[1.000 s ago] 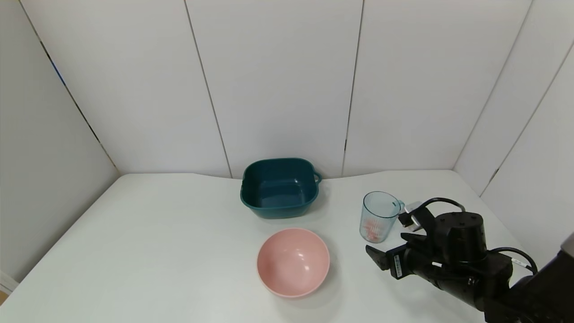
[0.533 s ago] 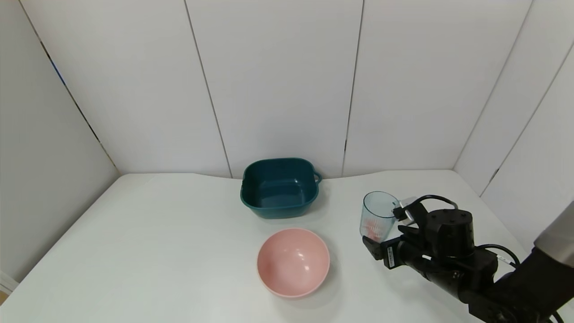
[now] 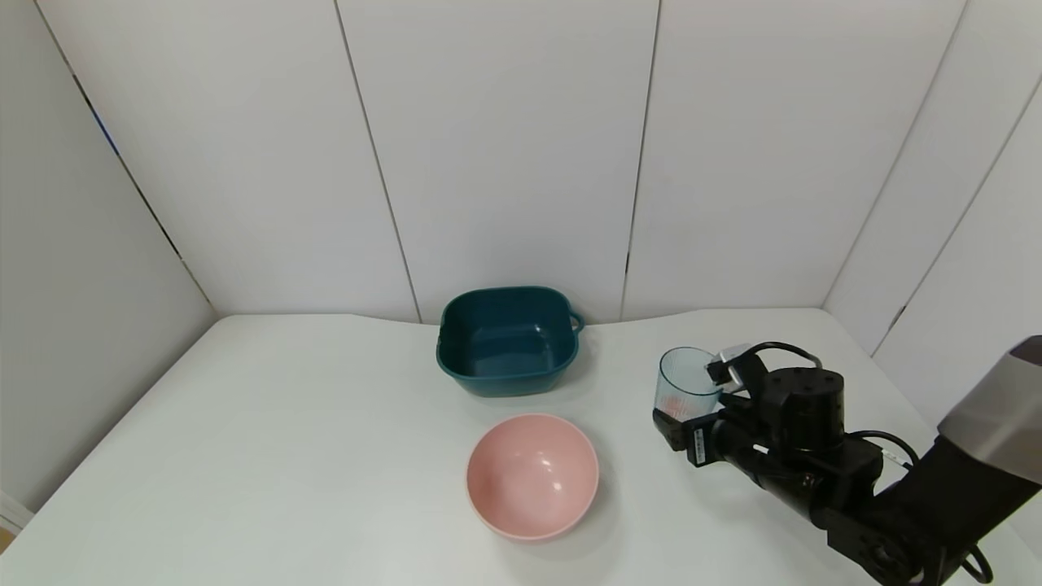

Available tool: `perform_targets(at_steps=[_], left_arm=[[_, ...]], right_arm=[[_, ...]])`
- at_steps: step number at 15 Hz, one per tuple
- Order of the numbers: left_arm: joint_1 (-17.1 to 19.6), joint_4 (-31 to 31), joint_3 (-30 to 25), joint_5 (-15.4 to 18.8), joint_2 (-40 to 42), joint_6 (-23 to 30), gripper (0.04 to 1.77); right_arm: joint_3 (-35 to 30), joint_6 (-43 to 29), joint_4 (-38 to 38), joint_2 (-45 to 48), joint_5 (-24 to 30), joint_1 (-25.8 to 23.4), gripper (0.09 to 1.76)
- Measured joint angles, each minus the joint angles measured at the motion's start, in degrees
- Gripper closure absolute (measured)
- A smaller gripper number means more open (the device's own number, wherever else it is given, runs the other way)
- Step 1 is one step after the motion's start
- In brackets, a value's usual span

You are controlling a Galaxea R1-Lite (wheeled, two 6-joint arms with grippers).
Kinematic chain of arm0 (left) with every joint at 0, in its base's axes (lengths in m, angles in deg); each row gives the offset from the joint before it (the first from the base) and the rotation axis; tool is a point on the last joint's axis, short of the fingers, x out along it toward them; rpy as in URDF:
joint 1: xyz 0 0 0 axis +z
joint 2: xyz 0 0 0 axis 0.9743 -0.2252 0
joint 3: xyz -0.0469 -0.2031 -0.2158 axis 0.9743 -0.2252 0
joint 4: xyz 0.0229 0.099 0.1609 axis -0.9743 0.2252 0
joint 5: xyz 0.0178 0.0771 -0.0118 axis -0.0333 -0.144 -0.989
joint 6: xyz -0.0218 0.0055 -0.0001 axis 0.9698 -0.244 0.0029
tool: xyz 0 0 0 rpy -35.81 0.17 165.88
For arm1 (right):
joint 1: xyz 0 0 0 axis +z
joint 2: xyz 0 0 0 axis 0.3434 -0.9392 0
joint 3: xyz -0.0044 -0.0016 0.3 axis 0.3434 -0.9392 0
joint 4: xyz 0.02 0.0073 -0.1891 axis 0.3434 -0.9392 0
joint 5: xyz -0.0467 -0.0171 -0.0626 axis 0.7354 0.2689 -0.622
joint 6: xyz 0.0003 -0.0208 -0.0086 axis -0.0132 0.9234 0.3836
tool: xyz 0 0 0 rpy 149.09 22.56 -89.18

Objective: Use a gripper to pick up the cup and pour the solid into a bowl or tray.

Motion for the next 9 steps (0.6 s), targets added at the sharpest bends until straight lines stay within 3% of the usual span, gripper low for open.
perform_targets(at_steps=[9], left_arm=[[0.00, 0.00, 0.00, 0.00, 0.00, 0.00, 0.09]], right_arm=[[0.99, -0.26, 8.08, -4.22, 0.02, -0.35, 0.14]])
